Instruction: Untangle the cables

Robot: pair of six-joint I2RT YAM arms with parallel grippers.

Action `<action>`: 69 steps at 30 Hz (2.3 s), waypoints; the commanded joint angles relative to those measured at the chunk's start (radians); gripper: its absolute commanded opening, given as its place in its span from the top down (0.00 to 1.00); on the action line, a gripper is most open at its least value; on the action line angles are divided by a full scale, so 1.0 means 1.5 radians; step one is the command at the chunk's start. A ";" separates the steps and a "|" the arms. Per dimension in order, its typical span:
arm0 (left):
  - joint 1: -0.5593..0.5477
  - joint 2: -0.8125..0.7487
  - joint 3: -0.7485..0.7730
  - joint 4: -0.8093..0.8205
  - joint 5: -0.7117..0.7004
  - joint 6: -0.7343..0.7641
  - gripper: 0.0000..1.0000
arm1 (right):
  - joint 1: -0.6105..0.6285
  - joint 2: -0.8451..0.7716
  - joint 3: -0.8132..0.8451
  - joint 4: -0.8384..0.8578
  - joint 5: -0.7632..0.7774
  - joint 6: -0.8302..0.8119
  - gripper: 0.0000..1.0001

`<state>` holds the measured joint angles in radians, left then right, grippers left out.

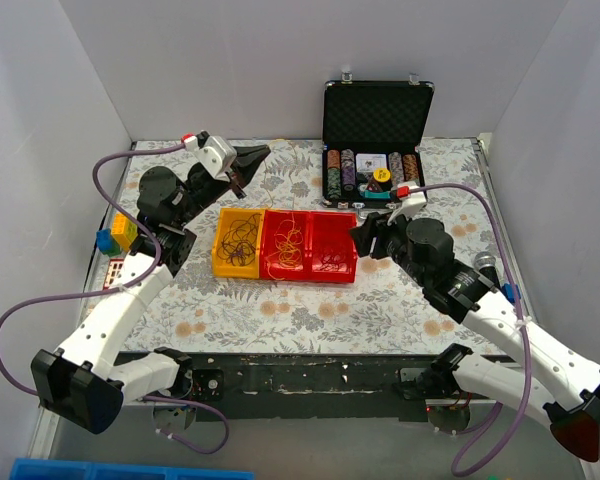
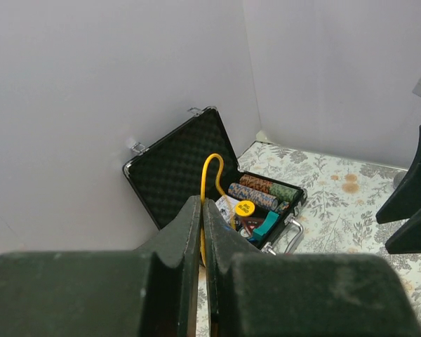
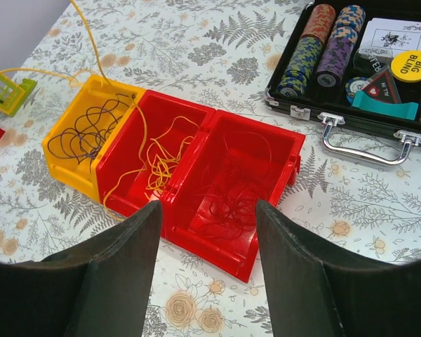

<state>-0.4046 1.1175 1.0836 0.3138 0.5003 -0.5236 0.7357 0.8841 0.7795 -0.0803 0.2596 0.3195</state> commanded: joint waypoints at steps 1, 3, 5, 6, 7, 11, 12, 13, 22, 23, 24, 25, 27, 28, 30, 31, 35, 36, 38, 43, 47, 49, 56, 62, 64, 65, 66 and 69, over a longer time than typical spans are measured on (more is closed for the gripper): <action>-0.003 -0.020 0.004 0.026 -0.014 0.009 1.00 | -0.005 -0.020 -0.011 0.019 0.008 0.012 0.37; -0.003 -0.017 0.014 0.028 -0.015 0.006 1.00 | -0.005 -0.021 -0.014 0.020 0.005 0.014 0.37; -0.003 -0.015 0.020 0.034 -0.019 0.007 1.00 | -0.005 -0.020 -0.017 0.024 0.000 0.017 0.38; -0.002 -0.014 0.023 0.038 -0.022 0.007 1.00 | -0.005 -0.020 -0.017 0.027 -0.001 0.018 0.38; -0.003 -0.013 0.025 0.042 -0.026 0.008 1.00 | -0.005 -0.019 -0.018 0.030 -0.005 0.020 0.38; -0.002 0.000 0.048 0.055 -0.033 0.007 1.00 | -0.005 -0.012 -0.019 0.032 -0.009 0.021 0.40; -0.003 0.005 0.054 0.058 -0.034 0.007 1.00 | -0.005 -0.012 -0.020 0.034 -0.009 0.021 0.40; -0.002 0.008 0.058 0.059 -0.036 0.007 1.00 | -0.005 -0.011 -0.021 0.033 -0.010 0.022 0.40; -0.003 0.030 0.051 0.080 -0.054 0.030 1.00 | -0.006 -0.015 -0.024 0.036 -0.008 0.021 0.43; -0.004 0.030 0.048 0.082 -0.054 0.033 1.00 | -0.006 -0.015 -0.025 0.035 -0.006 0.021 0.43; -0.003 0.032 0.044 0.082 -0.054 0.033 1.00 | -0.007 -0.015 -0.025 0.035 -0.007 0.021 0.43; -0.002 0.033 0.043 0.080 -0.054 0.033 1.00 | -0.006 -0.014 -0.025 0.035 -0.006 0.021 0.43; -0.003 0.031 0.029 0.078 -0.051 0.033 1.00 | -0.006 -0.014 -0.026 0.036 -0.005 0.020 0.44; -0.003 0.028 0.018 0.078 -0.051 0.033 1.00 | -0.006 -0.014 -0.026 0.036 -0.005 0.021 0.44; -0.003 0.023 -0.001 0.079 -0.052 0.039 1.00 | -0.006 -0.012 -0.025 0.037 -0.005 0.019 0.45; -0.003 0.022 -0.009 0.081 -0.056 0.039 1.00 | -0.006 -0.013 -0.026 0.037 -0.006 0.019 0.46; -0.002 0.015 -0.029 0.077 -0.059 0.044 1.00 | -0.007 -0.010 -0.025 0.037 -0.006 0.018 0.46; -0.003 0.013 -0.036 0.075 -0.060 0.044 1.00 | -0.007 -0.008 -0.024 0.037 -0.005 0.019 0.46; -0.003 0.006 -0.047 0.069 -0.059 0.040 1.00 | -0.007 -0.007 -0.024 0.037 -0.007 0.019 0.47; -0.002 -0.019 -0.078 0.052 -0.061 0.037 1.00 | -0.007 -0.007 -0.024 0.036 -0.008 0.019 0.47; -0.003 -0.027 -0.115 0.049 -0.103 0.076 1.00 | -0.008 -0.006 -0.020 0.033 -0.009 0.019 0.48; -0.003 -0.026 -0.141 0.069 -0.153 0.100 1.00 | -0.008 -0.005 -0.020 0.032 -0.012 0.019 0.48; -0.005 -0.018 -0.215 0.106 -0.186 0.171 1.00 | -0.008 0.001 -0.027 0.034 -0.017 0.025 0.49; -0.049 0.017 -0.242 0.115 -0.279 0.259 1.00 | -0.007 -0.003 -0.031 0.033 -0.017 0.025 0.49; -0.068 0.026 -0.256 0.125 -0.316 0.290 1.00 | -0.008 -0.002 -0.036 0.034 -0.016 0.025 0.50; -0.078 0.031 -0.262 0.128 -0.347 0.307 1.00 | -0.008 -0.001 -0.038 0.034 -0.017 0.027 0.50; -0.086 0.035 -0.262 0.123 -0.354 0.311 1.00 | -0.009 0.000 -0.040 0.035 -0.017 0.025 0.50; -0.101 0.033 -0.260 0.086 -0.336 0.294 1.00 | -0.010 0.004 -0.047 0.041 -0.021 0.029 0.50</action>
<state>-0.5251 1.1740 0.6983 0.4660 0.0528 -0.1223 0.7273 0.8875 0.7216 -0.0696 0.2348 0.3470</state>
